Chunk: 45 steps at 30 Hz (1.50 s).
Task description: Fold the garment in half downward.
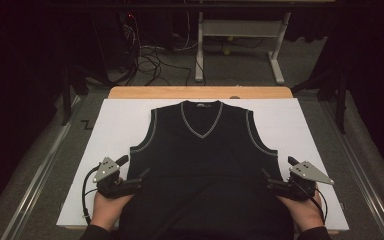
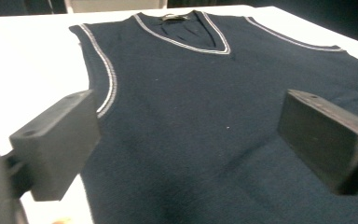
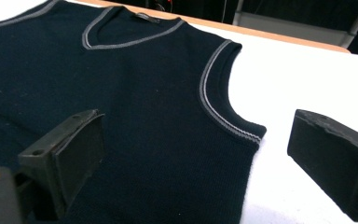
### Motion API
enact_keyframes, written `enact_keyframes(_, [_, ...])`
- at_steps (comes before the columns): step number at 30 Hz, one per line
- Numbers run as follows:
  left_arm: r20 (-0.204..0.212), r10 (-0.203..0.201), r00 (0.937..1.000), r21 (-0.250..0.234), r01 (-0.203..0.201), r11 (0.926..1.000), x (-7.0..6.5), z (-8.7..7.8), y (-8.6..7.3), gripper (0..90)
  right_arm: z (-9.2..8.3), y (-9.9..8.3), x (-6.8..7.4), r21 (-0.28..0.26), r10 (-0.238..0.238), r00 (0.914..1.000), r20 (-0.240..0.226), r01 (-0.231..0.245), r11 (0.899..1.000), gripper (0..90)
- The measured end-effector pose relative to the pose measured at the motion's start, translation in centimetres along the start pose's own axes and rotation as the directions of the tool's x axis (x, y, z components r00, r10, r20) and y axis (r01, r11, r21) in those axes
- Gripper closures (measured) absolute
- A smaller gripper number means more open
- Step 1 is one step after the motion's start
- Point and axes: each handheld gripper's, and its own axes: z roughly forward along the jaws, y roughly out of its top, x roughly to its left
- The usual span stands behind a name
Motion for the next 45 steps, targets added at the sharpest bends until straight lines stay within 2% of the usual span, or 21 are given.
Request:
enact_keyframes(2, [0.004,-0.005,1.0,-0.004,0.005,1.0,0.1,-0.1,-0.1,13.6,0.1,0.0,-0.1,0.002,-0.001,1.0,-0.001,0.001,1.0,6.1])
enact_keyframes(4, [0.009,-0.019,0.9998,0.018,0.019,0.9997,0.4,-0.1,-0.1,18.1,0.2,0.0,-0.2,0.013,0.003,1.0,-0.007,-0.003,1.0,9.2])
enact_keyframes(6, [0.008,-0.016,0.9998,0.028,0.016,0.9995,0.5,-0.1,-0.2,24.0,0.3,-0.1,-0.2,0.029,0.005,1.0,-0.007,-0.005,1.0,12.9])
enact_keyframes(7, [-0.005,-0.003,1.0,0.047,0.003,0.9989,0.5,-0.1,-0.3,26.8,0.3,-0.1,-0.3,0.033,0.002,1.0,-0.008,-0.002,0.999,14.9])
enact_keyframes(10, [-0.014,0.005,0.9999,0.072,-0.004,0.9974,0.5,0.1,-0.4,28.2,0.3,-0.3,-0.4,0.053,0.015,0.9999,-0.006,-0.015,0.998,19.3])
enact_keyframes(11, [-0.029,0.01,0.9995,0.1,-0.007,0.9949,0.6,0.2,-0.5,31.6,0.2,-0.3,-0.5,0.062,0.018,0.9998,-0.006,-0.017,0.998,22.0])
enact_keyframes(12, [-0.029,0.01,0.9995,0.1,-0.007,0.9949,0.6,0.2,-0.5,33.1,0.2,-0.3,-0.6,0.066,0.021,0.9998,-0.005,-0.021,0.998,25.1])
enact_keyframes(14, [-0.063,0.022,0.9978,0.158,-0.011,0.9874,0.6,0.5,-0.6,33.1,0.1,-0.4,-0.9,0.082,0.036,0.9994,-0.005,-0.035,0.996,30.0])
enact_keyframes(17, [-0.09,0.011,0.9959,0.224,0.009,0.9746,0.7,0.9,-0.6,33.5,0.2,-0.6,-1.2,0.117,0.053,0.9986,0.002,-0.053,0.992,38.0])
enact_keyframes(20, [-0.099,-0.001,0.9951,0.259,0.027,0.9656,0.9,1.1,-0.8,39.9,0.4,-0.8,-1.4,0.153,0.064,0.9979,0.003,-0.064,0.986,44.5])
enact_keyframes(24, [-0.111,-0.015,0.9937,0.297,0.048,0.9536,1.1,1.3,-1.0,40.1,0.7,-1.0,-1.6,0.209,0.078,0.997,0.009,-0.078,0.975,49.5])
enact_keyframes(27, [-0.114,-0.013,0.9934,0.323,0.049,0.9452,1.2,1.6,-1.1,40.0,1.1,-1.2,-1.7,0.247,0.08,0.9967,0.012,-0.081,0.966,51.6])
enact_keyframes(33, [-0.152,0.015,0.9883,0.338,0.038,0.9403,0.9,1.8,-1.1,39.8,1.6,-1.6,-2.0,0.301,0.101,0.9947,0.018,-0.101,0.948,53.4])
enact_keyframes(34, [-0.152,0.015,0.9883,0.338,0.038,0.9403,0.9,1.8,-1.1,39.8,1.6,-1.6,-2.0,0.302,0.102,0.9946,0.018,-0.103,0.948,54.0])
enact_keyframes(37, [-0.195,0.023,0.9806,0.344,0.047,0.9376,0.9,1.8,-1.2,37.1,1.6,-1.6,-2.1,0.302,0.105,0.9943,0.016,-0.105,0.948,55.1])
enact_keyframes(39, [-0.215,0.022,0.9763,0.357,0.058,0.9322,1.0,1.8,-1.2,36.2,1.6,-1.7,-2.0,0.303,0.094,0.9954,0.017,-0.095,0.948,55.7])
enact_keyframes(42, [-0.215,0.015,0.9765,0.365,0.066,0.9286,1.1,1.8,-1.2,34.9,1.5,-1.7,-1.9,0.305,0.088,0.9961,0.01,-0.087,0.948,59.1])
enact_keyframes(43, [-0.206,0.001,0.9786,0.368,0.076,0.9266,1.3,1.8,-1.2,34.9,1.6,-1.7,-1.8,0.303,0.084,0.9965,0.006,-0.082,0.949,60.4])
enact_keyframes(45, [-0.198,-0.001,0.9802,0.369,0.076,0.9263,1.3,1.8,-1.2,35.8,1.6,-1.7,-1.8,0.301,0.076,0.9971,-0.001,-0.072,0.951,62.8])
